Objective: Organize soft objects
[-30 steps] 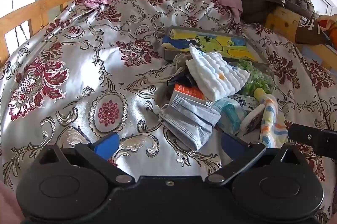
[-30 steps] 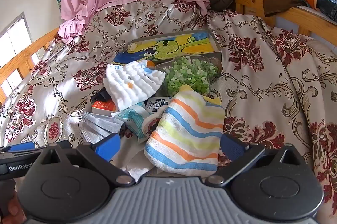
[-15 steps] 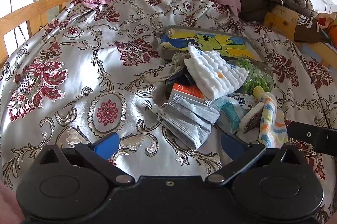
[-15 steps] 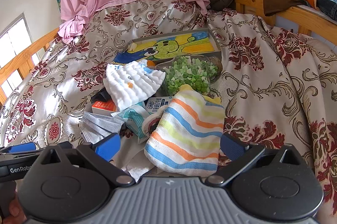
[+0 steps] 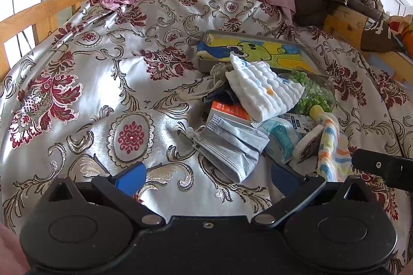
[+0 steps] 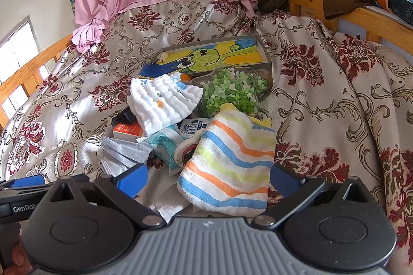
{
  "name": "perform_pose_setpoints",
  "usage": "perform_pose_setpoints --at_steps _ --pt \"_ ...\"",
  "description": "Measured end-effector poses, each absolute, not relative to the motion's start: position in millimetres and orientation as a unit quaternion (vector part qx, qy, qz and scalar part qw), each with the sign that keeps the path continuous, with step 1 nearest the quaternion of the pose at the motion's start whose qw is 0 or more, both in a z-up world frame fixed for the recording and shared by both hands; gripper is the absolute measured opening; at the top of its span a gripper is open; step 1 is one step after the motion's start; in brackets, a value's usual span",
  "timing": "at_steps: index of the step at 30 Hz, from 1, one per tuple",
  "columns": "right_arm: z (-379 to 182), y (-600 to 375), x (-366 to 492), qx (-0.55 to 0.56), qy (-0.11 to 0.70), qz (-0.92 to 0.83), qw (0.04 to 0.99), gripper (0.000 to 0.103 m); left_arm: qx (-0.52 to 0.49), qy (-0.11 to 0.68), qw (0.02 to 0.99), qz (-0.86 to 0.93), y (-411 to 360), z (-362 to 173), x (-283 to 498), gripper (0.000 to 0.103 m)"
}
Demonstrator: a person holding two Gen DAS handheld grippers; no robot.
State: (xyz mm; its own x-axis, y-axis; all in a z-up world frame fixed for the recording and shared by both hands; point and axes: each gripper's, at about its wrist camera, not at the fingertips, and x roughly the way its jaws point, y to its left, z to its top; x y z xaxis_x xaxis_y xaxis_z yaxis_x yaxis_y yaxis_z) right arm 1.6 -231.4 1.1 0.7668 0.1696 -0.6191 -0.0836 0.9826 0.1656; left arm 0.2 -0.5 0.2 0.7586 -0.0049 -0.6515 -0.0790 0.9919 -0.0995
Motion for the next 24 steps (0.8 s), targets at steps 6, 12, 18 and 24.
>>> perform_pose_setpoints --at_steps 6,12,18,24 --pt "1.3 -231.3 1.8 0.064 0.335 0.068 0.938 0.103 -0.060 0.347 0.936 0.020 -0.6 0.1 0.3 0.102" --pt "1.1 -231.5 1.9 0.065 0.335 0.067 0.937 0.103 -0.060 0.348 0.935 0.020 -0.8 0.2 0.4 0.102" --pt "0.9 -231.8 2.0 0.065 0.336 0.068 0.937 0.103 -0.061 0.348 0.935 0.020 -0.5 0.1 0.6 0.102" --pt "1.2 -232.1 2.1 0.065 0.336 0.067 0.937 0.103 -0.061 0.348 0.935 0.020 -2.4 -0.5 -0.5 0.102"
